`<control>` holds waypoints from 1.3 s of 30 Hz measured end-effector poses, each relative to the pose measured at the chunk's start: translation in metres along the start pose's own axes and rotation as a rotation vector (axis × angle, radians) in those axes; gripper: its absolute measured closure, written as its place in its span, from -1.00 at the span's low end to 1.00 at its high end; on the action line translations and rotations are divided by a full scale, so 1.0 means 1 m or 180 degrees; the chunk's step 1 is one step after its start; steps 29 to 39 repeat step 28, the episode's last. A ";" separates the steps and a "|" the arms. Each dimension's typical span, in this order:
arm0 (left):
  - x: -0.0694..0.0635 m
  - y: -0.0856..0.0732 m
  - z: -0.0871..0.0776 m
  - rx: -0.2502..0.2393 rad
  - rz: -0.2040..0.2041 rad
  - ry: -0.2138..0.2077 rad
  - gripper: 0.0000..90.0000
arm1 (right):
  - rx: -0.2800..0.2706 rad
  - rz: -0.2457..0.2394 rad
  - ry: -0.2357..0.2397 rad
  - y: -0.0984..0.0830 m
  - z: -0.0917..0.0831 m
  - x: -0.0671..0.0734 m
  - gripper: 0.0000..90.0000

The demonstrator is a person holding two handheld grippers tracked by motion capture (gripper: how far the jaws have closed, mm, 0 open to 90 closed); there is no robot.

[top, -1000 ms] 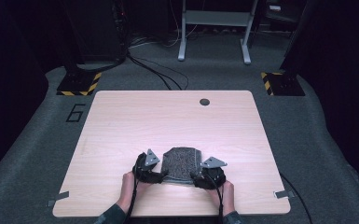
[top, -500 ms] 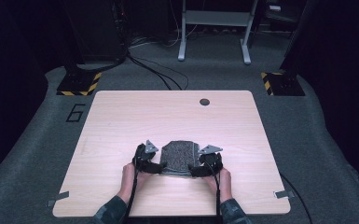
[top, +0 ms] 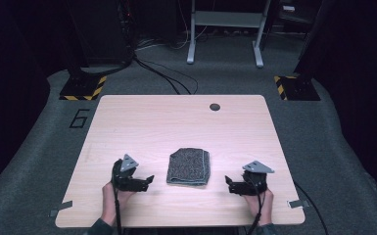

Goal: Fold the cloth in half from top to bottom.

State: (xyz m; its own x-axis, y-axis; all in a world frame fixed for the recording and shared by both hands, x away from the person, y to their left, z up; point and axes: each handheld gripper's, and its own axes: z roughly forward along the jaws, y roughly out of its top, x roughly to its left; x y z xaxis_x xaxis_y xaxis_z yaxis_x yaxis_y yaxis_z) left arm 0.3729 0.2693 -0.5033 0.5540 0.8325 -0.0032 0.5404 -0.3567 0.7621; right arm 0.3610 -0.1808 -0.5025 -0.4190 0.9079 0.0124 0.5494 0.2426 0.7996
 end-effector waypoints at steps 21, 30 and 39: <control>0.055 -0.044 -0.009 0.0168 -0.0431 0.0536 -0.93 | 0.0407 0.0241 -0.0340 -0.039 -0.007 -0.051 -1.00; 0.055 -0.044 -0.008 0.0150 -0.0482 0.0585 -0.93 | 0.0400 0.0254 -0.0340 -0.039 -0.007 -0.051 -1.00; 0.055 -0.044 -0.008 0.0150 -0.0482 0.0585 -0.93 | 0.0400 0.0254 -0.0340 -0.039 -0.007 -0.051 -1.00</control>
